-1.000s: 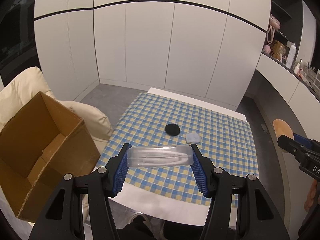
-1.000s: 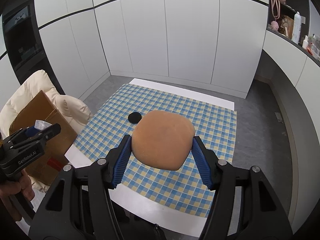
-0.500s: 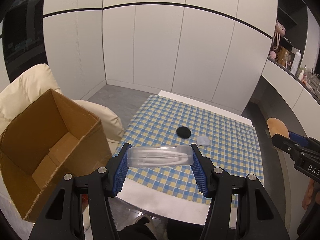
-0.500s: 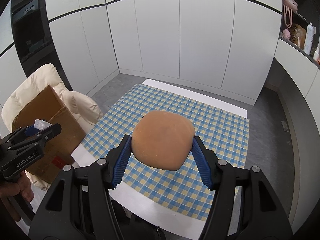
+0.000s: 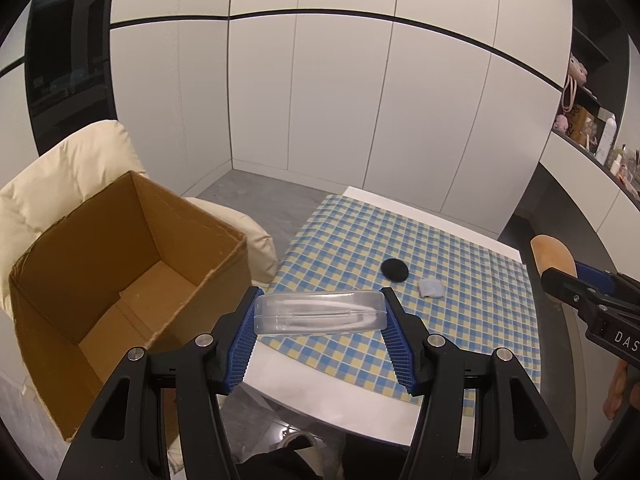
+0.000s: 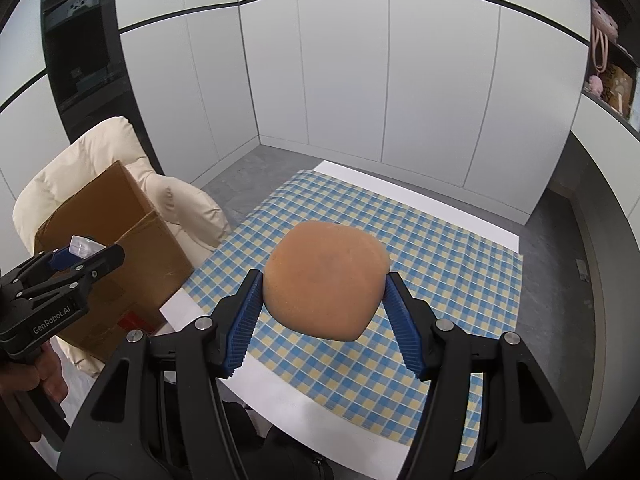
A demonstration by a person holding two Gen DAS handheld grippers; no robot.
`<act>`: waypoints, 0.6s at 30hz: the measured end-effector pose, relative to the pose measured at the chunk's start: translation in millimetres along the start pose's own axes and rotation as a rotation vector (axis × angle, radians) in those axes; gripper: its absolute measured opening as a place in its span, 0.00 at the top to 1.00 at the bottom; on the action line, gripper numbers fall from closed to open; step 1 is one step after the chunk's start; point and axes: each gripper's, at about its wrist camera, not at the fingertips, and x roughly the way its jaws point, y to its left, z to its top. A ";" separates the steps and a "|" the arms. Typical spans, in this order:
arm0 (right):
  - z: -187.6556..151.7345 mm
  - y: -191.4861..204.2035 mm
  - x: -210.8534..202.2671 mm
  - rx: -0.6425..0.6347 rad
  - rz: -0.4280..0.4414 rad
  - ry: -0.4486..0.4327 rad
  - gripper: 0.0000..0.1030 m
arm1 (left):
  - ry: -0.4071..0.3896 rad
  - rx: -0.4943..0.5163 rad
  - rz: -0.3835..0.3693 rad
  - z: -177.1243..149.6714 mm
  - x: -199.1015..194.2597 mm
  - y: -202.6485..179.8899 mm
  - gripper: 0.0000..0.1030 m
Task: Organize objects
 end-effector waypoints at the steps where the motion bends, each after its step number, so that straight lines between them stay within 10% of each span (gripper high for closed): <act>1: 0.8 3.3 0.9 -0.003 0.003 -0.001 0.38 | 0.001 -0.003 0.003 -0.7 -0.4 2.9 0.43; 18: 9.9 52.5 15.9 -0.065 0.065 -0.002 0.38 | -0.008 -0.060 0.066 -3.6 -13.2 41.7 0.43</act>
